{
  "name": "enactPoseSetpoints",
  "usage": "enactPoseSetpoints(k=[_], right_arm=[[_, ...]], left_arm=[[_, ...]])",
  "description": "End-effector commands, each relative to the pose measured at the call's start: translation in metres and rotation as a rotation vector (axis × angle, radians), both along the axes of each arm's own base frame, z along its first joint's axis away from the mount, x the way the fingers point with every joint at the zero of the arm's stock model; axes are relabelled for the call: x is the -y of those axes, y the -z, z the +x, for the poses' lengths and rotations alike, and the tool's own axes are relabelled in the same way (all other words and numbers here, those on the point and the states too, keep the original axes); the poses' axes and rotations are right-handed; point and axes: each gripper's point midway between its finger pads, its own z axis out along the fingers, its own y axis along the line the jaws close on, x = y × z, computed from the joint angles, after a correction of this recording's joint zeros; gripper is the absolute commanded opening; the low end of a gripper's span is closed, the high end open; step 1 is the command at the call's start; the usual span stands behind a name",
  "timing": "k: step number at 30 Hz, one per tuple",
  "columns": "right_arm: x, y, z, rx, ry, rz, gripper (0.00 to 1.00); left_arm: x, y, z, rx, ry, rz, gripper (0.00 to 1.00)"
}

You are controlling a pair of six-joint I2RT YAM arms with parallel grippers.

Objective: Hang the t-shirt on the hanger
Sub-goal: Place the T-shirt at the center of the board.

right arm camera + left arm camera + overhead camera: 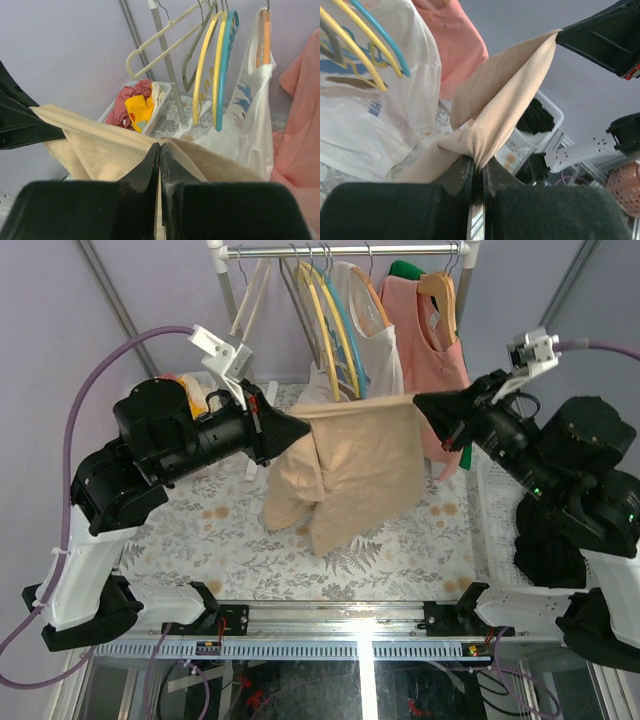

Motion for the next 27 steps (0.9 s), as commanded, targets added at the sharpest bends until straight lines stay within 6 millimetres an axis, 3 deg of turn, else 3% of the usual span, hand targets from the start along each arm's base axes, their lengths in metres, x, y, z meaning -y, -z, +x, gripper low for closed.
enactPoseSetpoints(k=[1,6,9,12,16,23,27], right_arm=[[0.043,0.037,0.001,-0.052,0.168,0.0,0.0],[0.042,0.154,-0.009,-0.28,0.172,-0.022,0.0],[0.072,0.229,-0.018,-0.415,0.305,-0.074,0.0],[0.107,0.272,-0.026,-0.494,0.464,-0.11,0.0],[0.139,0.28,-0.031,-0.505,0.606,-0.133,0.0],[0.155,0.267,-0.034,-0.486,0.659,-0.16,0.0],[0.16,0.267,-0.04,-0.494,0.661,-0.151,0.06]], left_arm=[[0.002,0.017,-0.014,-0.032,0.077,0.042,0.0],[0.033,0.108,-0.02,-0.227,0.199,0.115,0.0],[0.051,0.175,-0.028,-0.367,0.28,0.141,0.0],[0.068,0.215,-0.032,-0.436,0.336,0.128,0.0],[0.109,0.23,-0.03,-0.43,0.419,0.084,0.0],[0.21,0.241,-0.023,-0.324,0.544,0.068,0.0],[0.246,0.25,-0.011,-0.293,0.573,0.022,0.0]])
